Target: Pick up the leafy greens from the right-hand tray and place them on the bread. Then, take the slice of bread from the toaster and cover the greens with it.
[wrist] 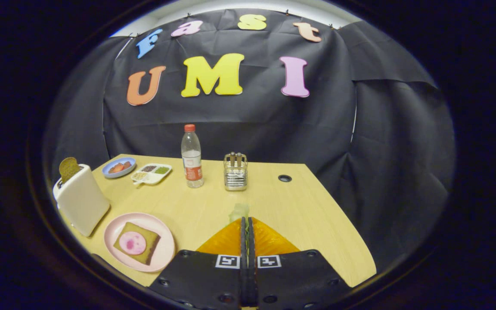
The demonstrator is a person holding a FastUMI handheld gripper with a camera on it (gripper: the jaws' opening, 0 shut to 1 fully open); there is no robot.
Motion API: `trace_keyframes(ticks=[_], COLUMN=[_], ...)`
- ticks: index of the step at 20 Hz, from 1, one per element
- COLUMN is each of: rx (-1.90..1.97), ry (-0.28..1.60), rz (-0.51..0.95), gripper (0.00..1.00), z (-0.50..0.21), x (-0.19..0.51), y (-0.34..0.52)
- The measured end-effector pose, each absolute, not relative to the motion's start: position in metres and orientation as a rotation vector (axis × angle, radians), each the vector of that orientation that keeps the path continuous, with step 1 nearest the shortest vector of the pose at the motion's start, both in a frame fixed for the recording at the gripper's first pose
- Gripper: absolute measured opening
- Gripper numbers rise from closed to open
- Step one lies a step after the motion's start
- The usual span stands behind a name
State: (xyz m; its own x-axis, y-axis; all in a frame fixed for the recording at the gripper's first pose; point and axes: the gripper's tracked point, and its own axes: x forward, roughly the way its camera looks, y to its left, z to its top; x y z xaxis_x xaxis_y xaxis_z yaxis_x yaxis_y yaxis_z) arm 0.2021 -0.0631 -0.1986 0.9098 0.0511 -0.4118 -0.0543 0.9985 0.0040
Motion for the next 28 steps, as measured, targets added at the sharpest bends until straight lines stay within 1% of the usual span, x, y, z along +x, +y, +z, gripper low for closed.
trace_keyframes(ticks=[6,15,20,24,28], rx=[0.009,0.006,0.024,0.064,0.035], ry=[0.383,0.350,0.358,0.419,0.466], rz=[0.073,0.167,0.278,0.362,0.306], gripper=[0.00,0.00,0.00,0.00,0.00], z=[-0.174,-0.168,-0.178,-0.197,-0.234], x=[0.179,0.150,0.134,0.131,0.166], y=[-0.008,0.104,0.179,0.218,0.203])
